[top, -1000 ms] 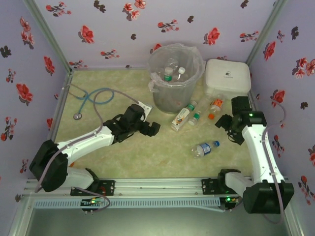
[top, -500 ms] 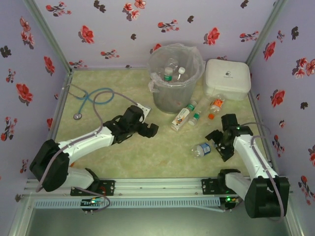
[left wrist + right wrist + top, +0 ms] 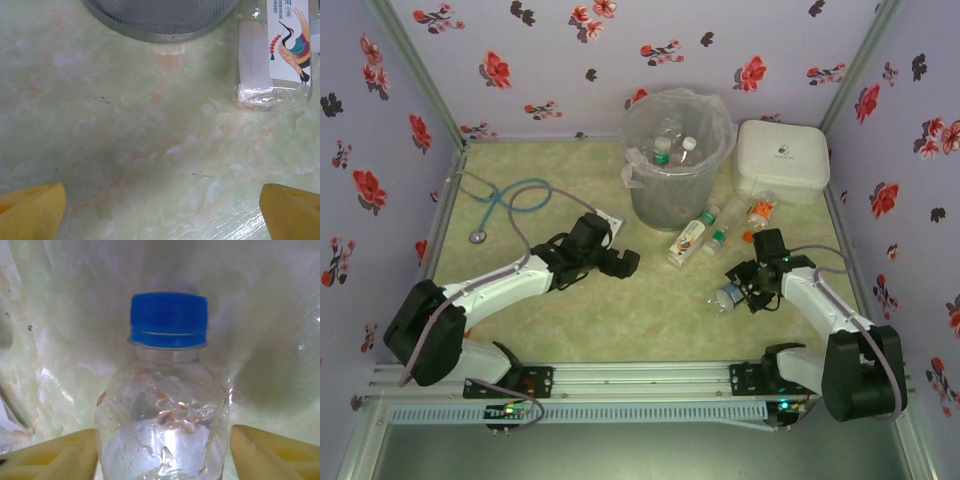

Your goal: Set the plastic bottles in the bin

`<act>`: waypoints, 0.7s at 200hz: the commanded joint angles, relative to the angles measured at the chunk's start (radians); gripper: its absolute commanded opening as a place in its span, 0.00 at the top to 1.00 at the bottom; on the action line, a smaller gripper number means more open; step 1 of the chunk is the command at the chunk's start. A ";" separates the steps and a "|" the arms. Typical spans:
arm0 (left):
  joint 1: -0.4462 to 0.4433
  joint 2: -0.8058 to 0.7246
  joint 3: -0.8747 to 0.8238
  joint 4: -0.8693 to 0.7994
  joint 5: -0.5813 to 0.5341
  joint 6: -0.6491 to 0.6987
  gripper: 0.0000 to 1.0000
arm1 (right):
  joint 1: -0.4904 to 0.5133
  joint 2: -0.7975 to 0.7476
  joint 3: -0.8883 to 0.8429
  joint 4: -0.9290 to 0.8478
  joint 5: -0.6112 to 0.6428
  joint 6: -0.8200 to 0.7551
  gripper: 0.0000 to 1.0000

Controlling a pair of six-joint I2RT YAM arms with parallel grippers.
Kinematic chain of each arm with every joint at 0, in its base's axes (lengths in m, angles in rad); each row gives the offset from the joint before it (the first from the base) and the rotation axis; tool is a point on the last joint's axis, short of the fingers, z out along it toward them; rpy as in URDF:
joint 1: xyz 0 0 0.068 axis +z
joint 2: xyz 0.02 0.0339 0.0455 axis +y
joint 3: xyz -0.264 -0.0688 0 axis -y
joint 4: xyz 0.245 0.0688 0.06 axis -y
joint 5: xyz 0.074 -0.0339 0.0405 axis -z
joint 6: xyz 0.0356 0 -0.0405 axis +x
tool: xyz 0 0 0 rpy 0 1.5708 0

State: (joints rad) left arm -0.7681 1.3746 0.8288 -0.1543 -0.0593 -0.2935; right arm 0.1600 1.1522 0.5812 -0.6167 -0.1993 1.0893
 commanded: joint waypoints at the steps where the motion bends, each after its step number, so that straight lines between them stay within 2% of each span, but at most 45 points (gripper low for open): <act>1: 0.018 -0.051 -0.023 -0.006 -0.003 -0.030 0.00 | 0.006 -0.015 0.014 -0.015 0.019 -0.016 0.43; 23: 0.039 -0.053 -0.030 -0.004 -0.009 -0.047 0.00 | 0.006 -0.046 0.080 -0.081 0.046 -0.076 0.50; 48: 0.063 -0.036 -0.009 -0.017 -0.003 -0.076 0.00 | 0.006 -0.073 0.250 -0.258 0.142 -0.213 0.53; 74: 0.074 -0.044 -0.010 0.000 -0.004 -0.098 0.00 | 0.005 -0.083 0.463 -0.330 0.221 -0.356 0.62; 109: 0.101 -0.071 -0.023 0.003 -0.007 -0.138 0.00 | 0.005 0.052 0.874 -0.405 0.159 -0.629 0.73; 140: 0.116 -0.133 -0.048 -0.026 -0.052 -0.174 0.00 | 0.011 0.202 1.236 -0.425 0.054 -0.712 0.79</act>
State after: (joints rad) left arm -0.6659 1.3113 0.8120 -0.1581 -0.0673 -0.4171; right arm 0.1600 1.2629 1.6123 -0.9829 -0.0654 0.5297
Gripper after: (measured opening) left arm 0.997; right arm 0.444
